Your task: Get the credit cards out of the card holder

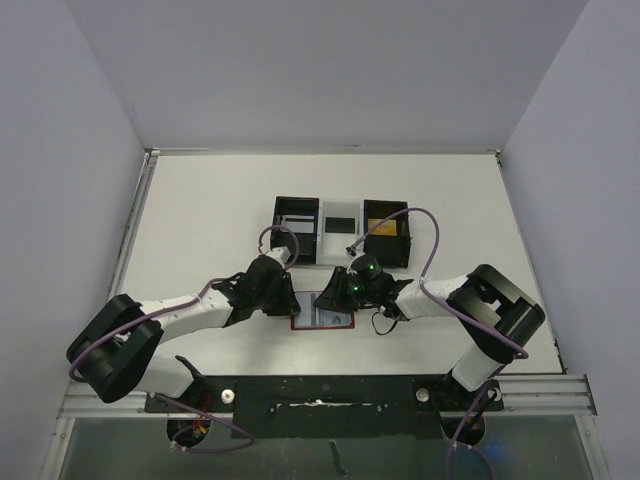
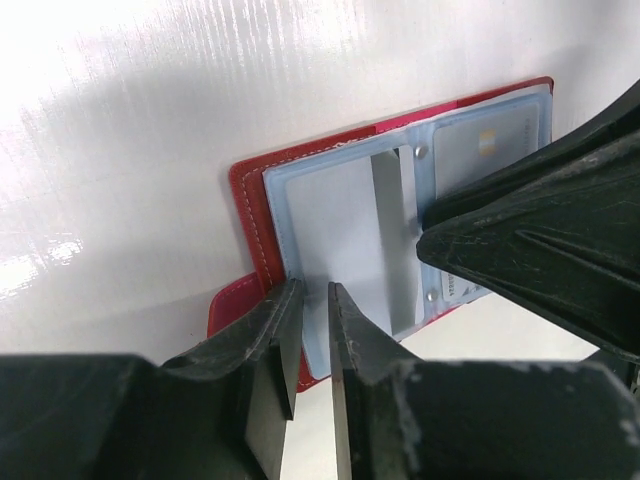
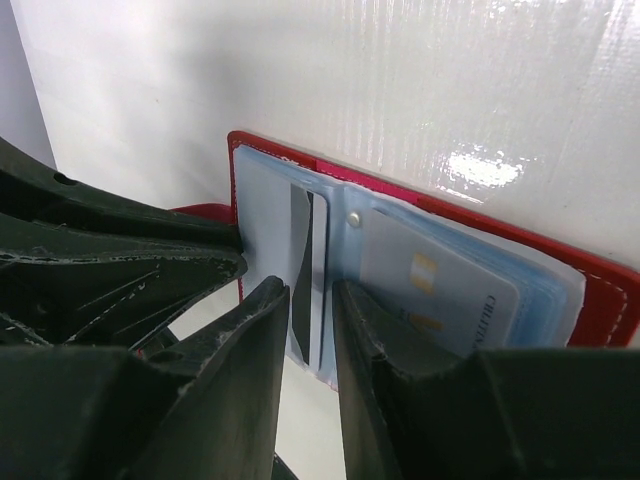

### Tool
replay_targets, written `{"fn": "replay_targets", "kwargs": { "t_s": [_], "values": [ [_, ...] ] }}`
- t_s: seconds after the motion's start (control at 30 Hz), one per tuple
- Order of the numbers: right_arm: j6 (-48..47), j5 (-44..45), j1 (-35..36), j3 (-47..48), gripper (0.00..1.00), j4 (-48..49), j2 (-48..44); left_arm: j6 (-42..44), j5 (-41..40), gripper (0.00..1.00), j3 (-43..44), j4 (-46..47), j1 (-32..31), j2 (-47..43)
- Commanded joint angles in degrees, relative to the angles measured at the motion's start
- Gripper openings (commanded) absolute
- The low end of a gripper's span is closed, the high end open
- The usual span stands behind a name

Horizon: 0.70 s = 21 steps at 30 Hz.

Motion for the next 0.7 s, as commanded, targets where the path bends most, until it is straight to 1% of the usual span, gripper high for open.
{"fn": "replay_targets", "kwargs": {
  "t_s": [0.0, 0.07, 0.13, 0.17, 0.27, 0.37, 0.43, 0.5, 0.53, 0.67],
  "values": [
    [-0.5, 0.7, -0.1, 0.2, 0.27, 0.9, 0.3, -0.1, -1.1, 0.17, -0.7, 1.0, 0.1, 1.4],
    [-0.2, -1.0, -0.1, 0.0, 0.25, 3.0, 0.8, -0.7, 1.0, 0.15, -0.6, 2.9, 0.1, 2.7],
    [0.2, -2.2, -0.1, -0.1, 0.24, 4.8, 1.5, -1.4, 0.9, 0.11, -0.4, 2.8, 0.1, 3.5],
    [0.4, -2.6, -0.1, -0.1, 0.21, 5.7, 1.8, -1.7, 0.7, 0.10, -0.5, 2.9, 0.1, 3.6],
    [0.9, -3.6, -0.2, -0.4, 0.17, 8.3, 2.0, -2.2, 0.8, 0.07, -1.2, 3.0, 0.0, 3.2],
    [1.6, -4.3, -0.4, -1.5, 0.12, 12.1, 1.5, -2.2, 1.2, 0.05, -2.0, 3.4, 0.1, 2.8],
    [1.6, -5.6, -0.5, -1.7, 0.11, 14.2, 1.5, -1.9, 1.9, 0.03, -2.1, 3.7, 0.1, 3.1],
    [1.5, -6.5, -0.6, -1.4, 0.10, 14.9, 1.7, -1.8, 2.4, 0.00, -2.0, 3.7, 0.1, 3.4],
    [1.4, -6.8, -0.6, -1.4, 0.08, 15.6, 1.8, -1.7, 2.4, 0.00, -1.9, 3.7, 0.1, 3.5],
    [1.4, -6.2, -0.8, -2.1, 0.04, 14.3, 0.7, -1.8, 0.0, 0.00, -1.2, 1.5, 0.1, 2.7]
  ]
}}
